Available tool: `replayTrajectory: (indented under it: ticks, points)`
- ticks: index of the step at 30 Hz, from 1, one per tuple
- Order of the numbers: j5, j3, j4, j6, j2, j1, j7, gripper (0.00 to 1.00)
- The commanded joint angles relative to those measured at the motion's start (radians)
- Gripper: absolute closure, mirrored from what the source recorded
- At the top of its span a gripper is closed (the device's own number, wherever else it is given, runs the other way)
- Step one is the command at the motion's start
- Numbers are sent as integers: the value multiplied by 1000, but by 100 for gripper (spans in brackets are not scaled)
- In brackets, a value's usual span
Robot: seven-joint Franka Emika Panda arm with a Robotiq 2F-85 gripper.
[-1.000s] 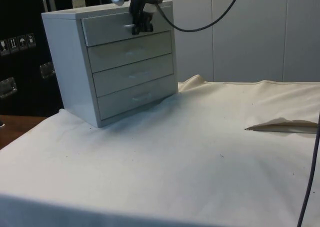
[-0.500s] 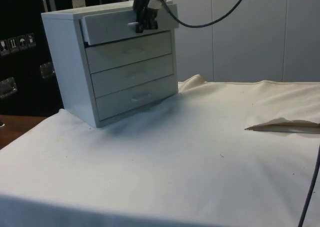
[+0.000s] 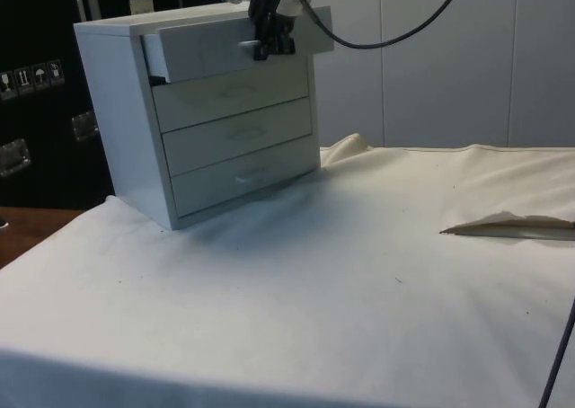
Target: Open the drawer, then close it.
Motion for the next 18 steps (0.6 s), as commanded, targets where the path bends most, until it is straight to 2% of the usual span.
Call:
replayTrajectory:
  ticks: [1, 7, 8, 9, 13, 15, 16, 18]
  points:
    - [-10, 21, -11, -19, -20, 2, 18, 100]
    - [-8, 62, -52, -71, -67, 2, 41, 100]
    - [-1, 48, -47, -61, -55, 0, 28, 100]
    - [-8, 68, -58, -78, -73, 2, 45, 100]
    - [-9, 94, -87, -109, -103, 1, 64, 100]
    - [-9, 102, -97, -119, -114, 1, 71, 100]
    - [-1, 91, -92, -112, -103, 0, 60, 100]
    - [-10, 114, -114, -132, -131, -1, 81, 100]
